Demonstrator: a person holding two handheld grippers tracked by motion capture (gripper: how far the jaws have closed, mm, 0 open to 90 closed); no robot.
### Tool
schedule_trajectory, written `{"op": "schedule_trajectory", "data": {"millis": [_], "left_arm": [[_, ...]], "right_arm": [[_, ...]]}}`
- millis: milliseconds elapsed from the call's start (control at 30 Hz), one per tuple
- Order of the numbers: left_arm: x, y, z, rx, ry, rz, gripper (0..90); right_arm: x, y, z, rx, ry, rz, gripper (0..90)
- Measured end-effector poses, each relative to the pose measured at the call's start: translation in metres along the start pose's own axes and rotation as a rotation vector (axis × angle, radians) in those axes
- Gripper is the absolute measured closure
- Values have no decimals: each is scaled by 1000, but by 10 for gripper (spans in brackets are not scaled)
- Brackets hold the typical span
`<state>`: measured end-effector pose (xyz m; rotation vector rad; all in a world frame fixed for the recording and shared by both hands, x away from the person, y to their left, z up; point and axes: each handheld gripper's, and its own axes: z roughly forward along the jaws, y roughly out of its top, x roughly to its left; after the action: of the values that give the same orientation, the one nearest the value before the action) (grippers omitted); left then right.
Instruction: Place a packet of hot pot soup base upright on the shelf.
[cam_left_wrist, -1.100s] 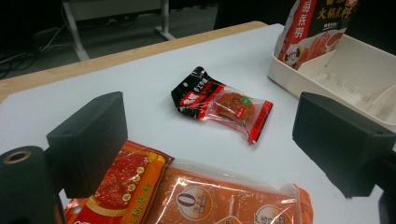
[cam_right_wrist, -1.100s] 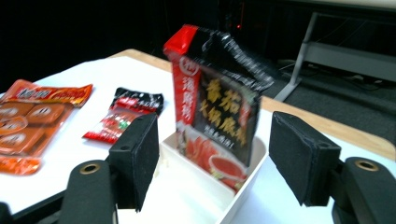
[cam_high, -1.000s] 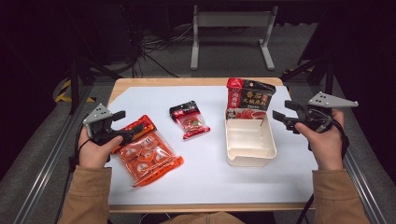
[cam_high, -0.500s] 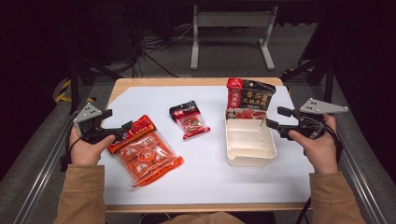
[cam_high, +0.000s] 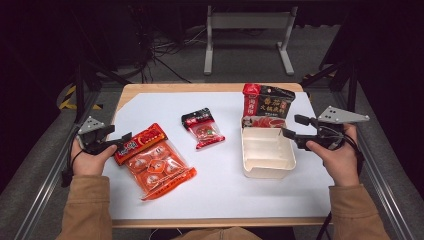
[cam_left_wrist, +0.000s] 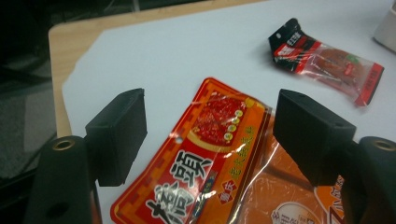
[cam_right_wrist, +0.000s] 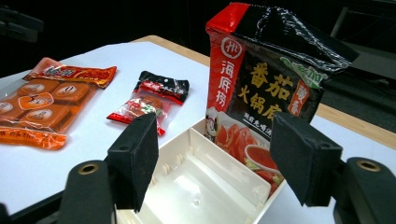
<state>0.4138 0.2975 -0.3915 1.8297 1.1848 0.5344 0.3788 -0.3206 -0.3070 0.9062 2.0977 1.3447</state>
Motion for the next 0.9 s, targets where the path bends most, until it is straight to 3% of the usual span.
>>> {"op": "schedule_trajectory", "data": {"millis": [200,300,333,367,400,567,733,900], "left_arm": [[10,-8,5,37,5,-60,276],[16,-14,8,100,42,-83,274],[16,-14,8,100,42,-83,265],[18,-16,9,125,68,-80,247],[20,-19,11,130,52,-113,248],[25,-24,15,164,45,-130,254],[29,-31,21,201,-25,-163,255],[33,-33,22,207,-14,-181,233]], "right_arm": [[1,0,1,2,5,-1,330],[1,0,1,3,7,-1,327],[1,0,1,3,7,-1,327],[1,0,2,-4,4,-1,326],[1,-1,2,-6,2,0,326],[0,-1,2,-7,-2,4,325],[0,-1,1,-28,3,-7,319],[1,-1,1,-33,6,-16,317]]}}
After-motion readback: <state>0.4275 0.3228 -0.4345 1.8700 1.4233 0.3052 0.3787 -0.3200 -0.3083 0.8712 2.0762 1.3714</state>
